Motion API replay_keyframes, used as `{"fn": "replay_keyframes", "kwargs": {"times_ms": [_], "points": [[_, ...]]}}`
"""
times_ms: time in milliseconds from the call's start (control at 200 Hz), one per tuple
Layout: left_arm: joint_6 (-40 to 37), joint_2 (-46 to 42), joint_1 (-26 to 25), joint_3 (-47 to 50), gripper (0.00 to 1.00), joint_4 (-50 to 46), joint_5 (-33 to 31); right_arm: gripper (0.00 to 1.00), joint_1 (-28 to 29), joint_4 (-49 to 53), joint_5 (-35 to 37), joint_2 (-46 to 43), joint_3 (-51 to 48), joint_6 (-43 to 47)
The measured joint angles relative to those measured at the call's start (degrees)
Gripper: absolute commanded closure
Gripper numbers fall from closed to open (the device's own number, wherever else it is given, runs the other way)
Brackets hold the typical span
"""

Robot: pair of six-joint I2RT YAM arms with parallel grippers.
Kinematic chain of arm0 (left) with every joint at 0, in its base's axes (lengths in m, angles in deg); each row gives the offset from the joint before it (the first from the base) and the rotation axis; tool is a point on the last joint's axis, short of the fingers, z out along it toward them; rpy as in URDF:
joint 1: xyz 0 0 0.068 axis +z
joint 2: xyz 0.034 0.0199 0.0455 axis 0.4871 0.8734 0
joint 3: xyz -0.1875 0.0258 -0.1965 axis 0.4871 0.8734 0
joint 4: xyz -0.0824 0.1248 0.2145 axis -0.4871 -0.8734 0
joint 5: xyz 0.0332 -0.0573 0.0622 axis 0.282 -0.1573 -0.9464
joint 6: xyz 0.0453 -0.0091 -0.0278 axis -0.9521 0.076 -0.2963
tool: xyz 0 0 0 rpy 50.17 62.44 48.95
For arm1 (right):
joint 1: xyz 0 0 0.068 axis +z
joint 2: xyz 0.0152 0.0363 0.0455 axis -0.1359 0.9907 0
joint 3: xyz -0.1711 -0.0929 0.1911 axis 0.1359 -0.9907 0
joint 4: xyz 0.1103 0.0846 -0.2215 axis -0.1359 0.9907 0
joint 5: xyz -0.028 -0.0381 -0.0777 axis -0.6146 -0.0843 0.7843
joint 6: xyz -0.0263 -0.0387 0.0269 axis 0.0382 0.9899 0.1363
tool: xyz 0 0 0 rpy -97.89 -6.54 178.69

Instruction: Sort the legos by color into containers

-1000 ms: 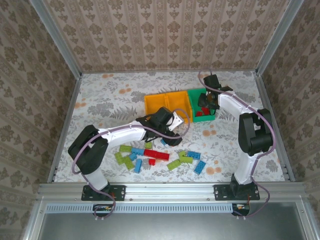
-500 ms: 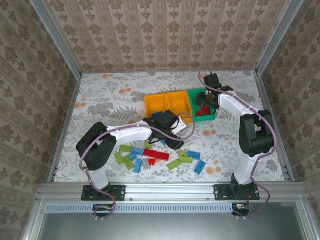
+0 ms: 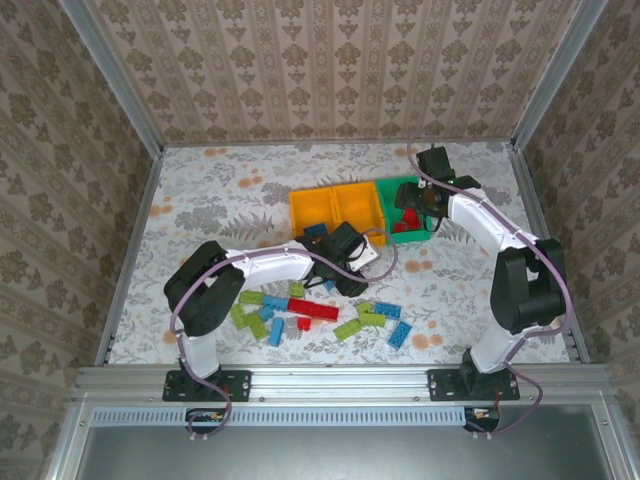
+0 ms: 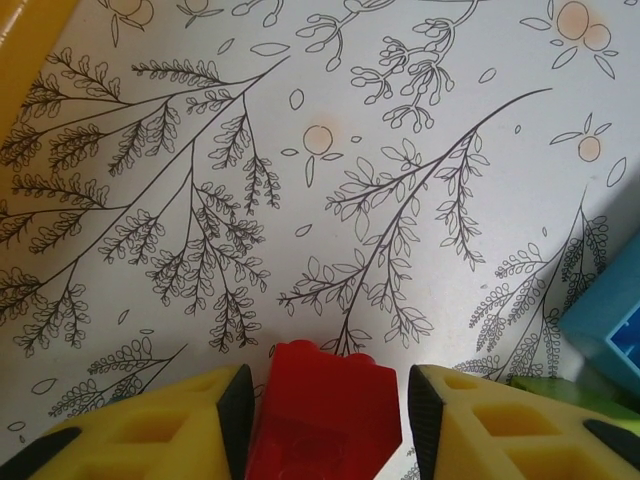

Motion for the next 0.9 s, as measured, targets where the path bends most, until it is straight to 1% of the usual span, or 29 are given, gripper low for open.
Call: {"fn": "replay_keyframes", "kwargs": {"times_ms": [60,150,305,545,700,900], "points": [[0.0,0.09,0.0,0.0,0.53,0.0,0.02,0.34,-0.52,-0.04,-0.02,-0.72,-0.59,0.0],[-0.26,0.55,0.0,-0.07,0.46,0.02,0.04,0.34,-1.4,-0.04,0.0,-1.53,-1.64,0.0],[-0.44,0.63,-0.15,-0.31,0.39,0.04,0.02,0.33,-2.56,0.02,0.0,-2.54,-2.97,0.0],[-1.25,0.66,-0.37,-0.31,0.39,-0.02,-0.04,0.33,-3.08,0.02,-0.02,-3.98,-4.74,0.02],[-1.73,0.7,-0.59,-0.31,0.43,-0.35,-1.01,0.33,-3.19,0.0,-0.07,-4.02,-5.42,0.02],[-2.23,0.72,-1.09,-0.31,0.41,-0.79,-2.89,0.32,-3.48,0.02,-0.2,-4.04,-5.81,0.02]]}}
